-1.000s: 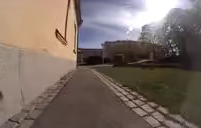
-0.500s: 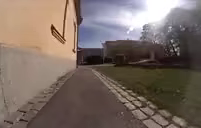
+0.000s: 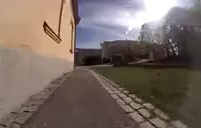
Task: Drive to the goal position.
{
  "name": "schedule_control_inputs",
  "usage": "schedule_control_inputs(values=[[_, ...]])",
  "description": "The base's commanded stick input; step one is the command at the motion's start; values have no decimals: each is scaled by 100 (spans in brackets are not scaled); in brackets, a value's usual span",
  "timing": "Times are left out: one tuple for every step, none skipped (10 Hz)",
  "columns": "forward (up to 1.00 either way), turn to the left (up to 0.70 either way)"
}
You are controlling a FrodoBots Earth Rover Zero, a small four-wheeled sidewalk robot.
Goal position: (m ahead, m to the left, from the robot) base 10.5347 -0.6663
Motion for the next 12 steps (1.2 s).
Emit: schedule_control_inputs(values=[[70, 0], [70, 0], [70, 0], [70, 11], [70, 31], [70, 19], [70, 0], [70, 12], [70, 28], [70, 32], [70, 20], [70, 8]])
